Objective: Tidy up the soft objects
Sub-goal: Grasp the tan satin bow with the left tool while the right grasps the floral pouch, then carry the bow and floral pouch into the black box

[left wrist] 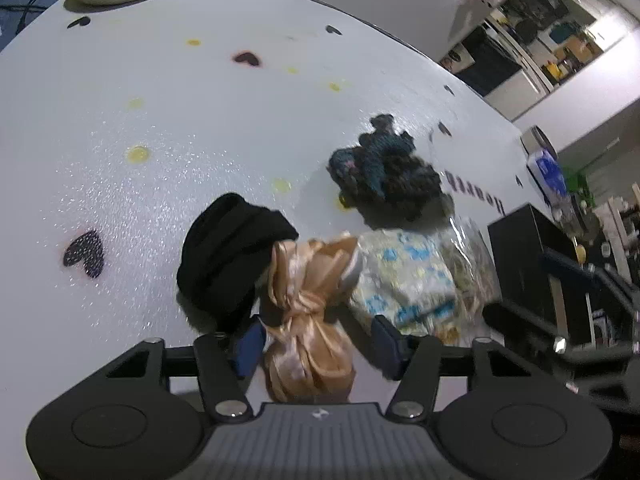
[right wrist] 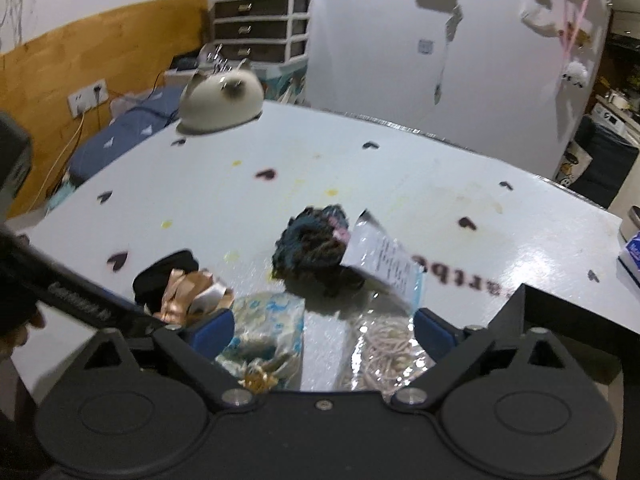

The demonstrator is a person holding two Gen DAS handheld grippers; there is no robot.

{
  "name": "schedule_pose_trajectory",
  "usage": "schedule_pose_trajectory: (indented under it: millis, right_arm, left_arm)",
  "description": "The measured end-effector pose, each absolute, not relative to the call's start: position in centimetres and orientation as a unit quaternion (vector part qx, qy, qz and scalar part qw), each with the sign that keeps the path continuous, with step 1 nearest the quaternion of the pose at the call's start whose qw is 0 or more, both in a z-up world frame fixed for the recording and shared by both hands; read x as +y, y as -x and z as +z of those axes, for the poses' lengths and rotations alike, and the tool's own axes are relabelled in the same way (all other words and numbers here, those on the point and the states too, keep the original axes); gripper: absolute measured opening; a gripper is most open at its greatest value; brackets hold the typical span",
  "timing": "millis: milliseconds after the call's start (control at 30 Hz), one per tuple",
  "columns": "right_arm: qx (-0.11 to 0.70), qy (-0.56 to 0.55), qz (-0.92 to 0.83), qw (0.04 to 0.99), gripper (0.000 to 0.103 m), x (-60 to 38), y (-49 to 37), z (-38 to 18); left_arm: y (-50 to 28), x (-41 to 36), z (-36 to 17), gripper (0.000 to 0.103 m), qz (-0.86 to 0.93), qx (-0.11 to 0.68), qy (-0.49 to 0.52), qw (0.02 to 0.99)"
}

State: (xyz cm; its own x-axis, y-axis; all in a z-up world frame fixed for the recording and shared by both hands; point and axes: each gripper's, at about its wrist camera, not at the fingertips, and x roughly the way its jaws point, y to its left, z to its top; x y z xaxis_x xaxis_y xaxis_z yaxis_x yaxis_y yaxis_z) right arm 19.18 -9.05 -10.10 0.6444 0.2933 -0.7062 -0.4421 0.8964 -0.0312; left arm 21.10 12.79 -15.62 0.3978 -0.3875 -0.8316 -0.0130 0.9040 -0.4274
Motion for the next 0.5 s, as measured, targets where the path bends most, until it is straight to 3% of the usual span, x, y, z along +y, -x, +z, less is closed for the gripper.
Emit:
schedule_pose_trajectory:
  millis: [133, 200, 233, 500]
  right_arm:
    - [0.385, 0.115, 0.214, 0.890, 0.091, -8.1, -19.4, -10.9]
    - [0.394, 0.129, 0.223, 0.882, 0.090, -7.5, -19.5, -11.5]
    - [0.398, 0.135, 0.228, 0.878, 0.089, -7.1, -19.5, -11.8]
    - [0.419, 0.162, 0.270, 0.852, 0.084, -4.1, -20.4, -13.4]
  left_arm:
    - [-21.9, 12.6, -16.2, 0.045, -0.113, 0.534, 0.184, 0.817]
    - [-22.3, 12.4, -16.2, 0.028, -0.110, 0.535, 0.174, 0.820]
    - [-22.4, 12.5, -16.2, 0.025, -0.108, 0.536, 0.173, 0.820]
    - [-21.7, 14.2, -15.4, 0.025, -0.098, 0.529, 0.171, 0.826]
